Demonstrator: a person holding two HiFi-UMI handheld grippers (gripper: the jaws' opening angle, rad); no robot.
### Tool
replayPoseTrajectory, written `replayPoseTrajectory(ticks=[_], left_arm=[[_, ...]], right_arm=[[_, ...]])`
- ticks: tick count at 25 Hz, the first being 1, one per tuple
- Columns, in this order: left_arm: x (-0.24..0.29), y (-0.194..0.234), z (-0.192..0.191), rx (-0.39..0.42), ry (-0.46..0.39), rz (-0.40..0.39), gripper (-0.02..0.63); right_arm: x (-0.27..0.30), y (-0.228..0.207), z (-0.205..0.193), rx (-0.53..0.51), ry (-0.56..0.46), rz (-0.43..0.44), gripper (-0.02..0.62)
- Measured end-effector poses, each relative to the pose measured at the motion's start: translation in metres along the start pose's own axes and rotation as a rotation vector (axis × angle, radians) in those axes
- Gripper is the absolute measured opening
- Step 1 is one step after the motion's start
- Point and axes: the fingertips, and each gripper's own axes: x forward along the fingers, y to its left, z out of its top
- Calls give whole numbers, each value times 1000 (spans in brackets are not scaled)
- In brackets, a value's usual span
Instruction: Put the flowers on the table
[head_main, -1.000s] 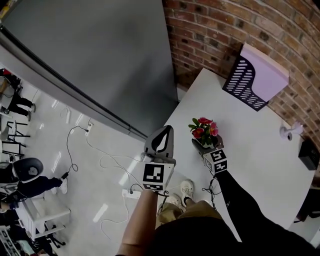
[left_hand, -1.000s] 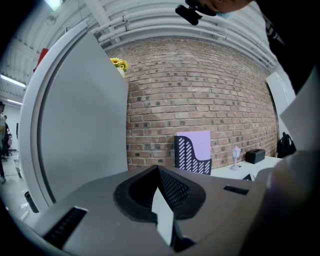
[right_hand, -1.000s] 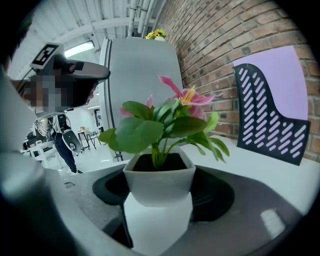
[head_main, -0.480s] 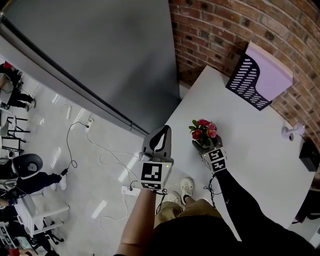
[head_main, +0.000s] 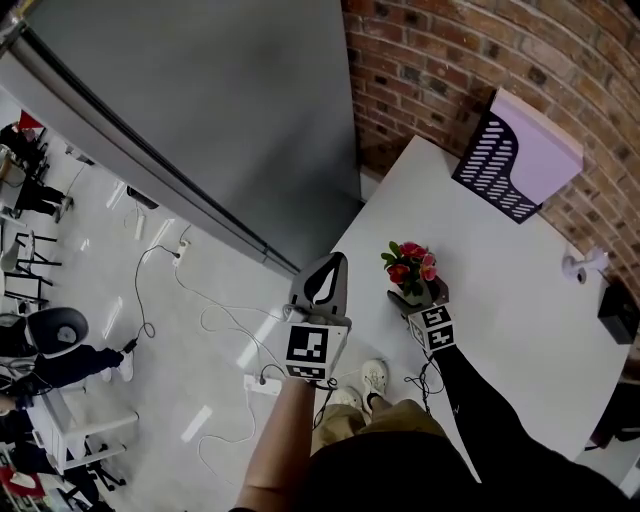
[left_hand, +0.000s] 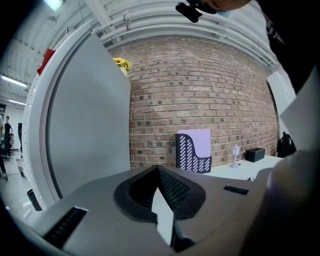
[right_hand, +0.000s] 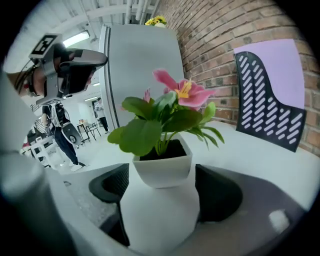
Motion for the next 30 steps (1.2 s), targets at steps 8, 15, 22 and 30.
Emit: replayPoseTrajectory(ticks=[8,15,22,30], left_arm=[[-12,-14,18,0,-31,-6,8],[-20,-31,30,5,-39,-21,8],[-19,-51,55,50,-50,-54,8],[-13,-53,83,76,-72,-23,8]], right_arm=[[-48,-1,0,12,-47,-56,407],[-100,-14,54,22,-196,-119,407],[-155,-25,142,1,-383,-173,407],[-205,-19,225,-120,-522,-185,407]])
